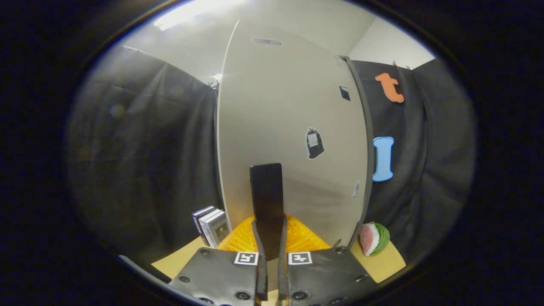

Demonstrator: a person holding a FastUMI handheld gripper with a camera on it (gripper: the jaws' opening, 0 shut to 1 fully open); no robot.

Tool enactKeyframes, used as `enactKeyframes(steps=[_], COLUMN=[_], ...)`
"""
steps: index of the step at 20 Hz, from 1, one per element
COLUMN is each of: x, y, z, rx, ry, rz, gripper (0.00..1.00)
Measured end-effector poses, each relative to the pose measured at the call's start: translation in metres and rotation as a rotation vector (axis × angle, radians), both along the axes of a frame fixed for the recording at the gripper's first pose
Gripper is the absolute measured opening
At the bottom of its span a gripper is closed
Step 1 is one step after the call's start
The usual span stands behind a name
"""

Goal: Open the shoe cabinet door, grab the shoes and put them into the shoe cabinet, then close the shoe cabinet door.

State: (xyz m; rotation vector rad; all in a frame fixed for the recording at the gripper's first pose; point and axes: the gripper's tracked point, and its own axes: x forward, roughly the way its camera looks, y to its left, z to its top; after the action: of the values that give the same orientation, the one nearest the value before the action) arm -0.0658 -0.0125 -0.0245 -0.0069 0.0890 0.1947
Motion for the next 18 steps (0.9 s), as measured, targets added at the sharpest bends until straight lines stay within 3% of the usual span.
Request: enactKeyframes(steps=[9,18], x=[-0.036,-0.053], y=[-0.052,-0.106], z=[0.005,0.012], rx=[-0.004,-0.071], ry=[-0.015,-0.037], rz=[-0.070,-0.226], gripper=[0.11,0.08])
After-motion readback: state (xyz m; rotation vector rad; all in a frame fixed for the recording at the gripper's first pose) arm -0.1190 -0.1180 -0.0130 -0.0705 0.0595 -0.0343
